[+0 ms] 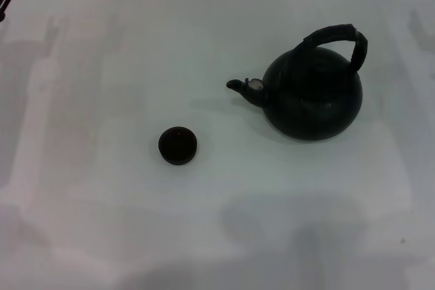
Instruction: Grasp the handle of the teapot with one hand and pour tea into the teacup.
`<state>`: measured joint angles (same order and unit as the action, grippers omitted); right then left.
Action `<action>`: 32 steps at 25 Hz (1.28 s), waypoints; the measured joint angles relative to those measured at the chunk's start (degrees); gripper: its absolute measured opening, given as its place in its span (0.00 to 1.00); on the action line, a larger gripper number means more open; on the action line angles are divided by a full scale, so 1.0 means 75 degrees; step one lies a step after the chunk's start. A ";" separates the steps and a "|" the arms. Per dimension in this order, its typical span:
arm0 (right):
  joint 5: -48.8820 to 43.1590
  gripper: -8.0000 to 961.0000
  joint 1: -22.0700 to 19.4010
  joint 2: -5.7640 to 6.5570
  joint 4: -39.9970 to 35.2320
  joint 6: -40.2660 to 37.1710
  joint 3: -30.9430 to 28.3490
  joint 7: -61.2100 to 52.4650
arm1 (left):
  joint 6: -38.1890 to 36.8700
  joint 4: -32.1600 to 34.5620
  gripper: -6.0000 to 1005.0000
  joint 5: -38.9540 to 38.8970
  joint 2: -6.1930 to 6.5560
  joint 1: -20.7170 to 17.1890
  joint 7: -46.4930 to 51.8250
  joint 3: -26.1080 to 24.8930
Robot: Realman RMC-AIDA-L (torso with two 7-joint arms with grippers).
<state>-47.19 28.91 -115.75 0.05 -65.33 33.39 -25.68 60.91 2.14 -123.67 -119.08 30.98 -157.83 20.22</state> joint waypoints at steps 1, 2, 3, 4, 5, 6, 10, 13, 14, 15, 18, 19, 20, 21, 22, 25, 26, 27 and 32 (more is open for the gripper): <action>0.0000 0.91 0.0004 0.0000 -0.0002 0.0001 0.0000 0.0000 | 0.0000 -0.0002 0.88 0.0000 -0.0006 -0.0012 0.0002 0.0000; 0.0000 0.91 0.0005 0.0000 -0.0005 0.0001 0.0000 -0.0001 | 0.0000 -0.0003 0.88 0.0000 -0.0012 -0.0024 0.0006 0.0000; 0.0000 0.91 0.0004 0.0000 -0.0007 0.0002 0.0000 -0.0001 | 0.0000 -0.0005 0.88 0.0000 -0.0013 -0.0037 0.0008 0.0000; 0.0000 0.91 0.0004 0.0000 -0.0007 0.0003 0.0000 -0.0002 | 0.0001 -0.0009 0.88 0.0000 -0.0017 -0.0053 0.0009 0.0001; 0.0000 0.91 0.0004 0.0000 -0.0002 0.0004 0.0000 -0.0003 | 0.0002 -0.0012 0.88 0.0000 -0.0019 -0.0066 0.0009 0.0004; 0.0000 0.91 0.0004 0.0000 0.0007 0.0004 0.0000 -0.0003 | 0.0010 -0.0014 0.88 0.0000 -0.0019 -0.0078 0.0009 0.0010; 0.0000 0.91 -0.0007 0.0000 0.0040 0.0010 0.0000 -0.0005 | 0.0037 -0.0026 0.88 0.0005 -0.0019 -0.0096 0.0010 0.0029; 0.0000 0.91 -0.0011 0.0000 0.0049 0.0016 0.0000 -0.0007 | 0.0039 -0.0081 0.88 0.0013 -0.0017 -0.0097 0.0009 0.0034; 0.0000 0.91 -0.0011 0.0000 0.0050 0.0016 0.0000 -0.0008 | 0.0041 -0.0095 0.88 0.0013 -0.0017 -0.0096 0.0009 0.0035; 0.0000 0.91 -0.0011 0.0000 0.0050 0.0016 0.0000 -0.0008 | 0.0048 -0.0107 0.88 0.0013 -0.0016 -0.0094 0.0009 0.0035; 0.0000 0.91 -0.0010 0.0000 0.0038 0.0035 0.0000 -0.0009 | 0.0074 -0.0113 0.88 0.0029 -0.0014 -0.0102 0.0009 0.0035; 0.0000 0.91 -0.0008 0.0000 0.0035 0.0048 0.0000 -0.0009 | 0.0076 -0.0137 0.88 0.0041 -0.0013 -0.0109 0.0009 0.0035; 0.0000 0.91 -0.0005 0.0000 0.0036 0.0062 0.0000 -0.0009 | 0.0076 -0.0137 0.88 0.0041 -0.0013 -0.0109 0.0009 0.0035; 0.0000 0.91 -0.0003 0.0000 0.0040 0.0078 0.0001 -0.0009 | 0.0076 -0.0168 0.88 0.0045 -0.0013 -0.0113 0.0009 0.0035; 0.0000 0.91 -0.0003 0.0000 0.0047 0.0096 0.0001 -0.0009 | 0.0076 -0.0180 0.88 0.0045 -0.0013 -0.0114 0.0009 0.0035; 0.0000 0.91 -0.0001 0.0001 0.0060 0.0121 0.0000 -0.0003 | 0.0081 -0.0204 0.88 0.0049 -0.0013 -0.0114 0.0009 0.0036; 0.0000 0.91 0.0000 0.0000 0.0060 0.0124 0.0001 -0.0001 | 0.0082 -0.0204 0.88 0.0053 -0.0013 -0.0114 0.0009 0.0039; 0.0000 0.91 0.0000 0.0000 0.0059 0.0126 0.0001 -0.0001 | 0.0083 -0.0206 0.88 0.0055 -0.0013 -0.0114 0.0009 0.0042; 0.0000 0.91 0.0001 0.0000 0.0021 0.0126 0.0001 0.0008 | 0.0083 -0.0276 0.88 0.0055 -0.0013 -0.0111 0.0008 0.0047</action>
<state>-47.19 28.92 -115.75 0.21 -64.39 33.40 -25.62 61.53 0.06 -123.25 -119.18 30.15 -157.77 20.57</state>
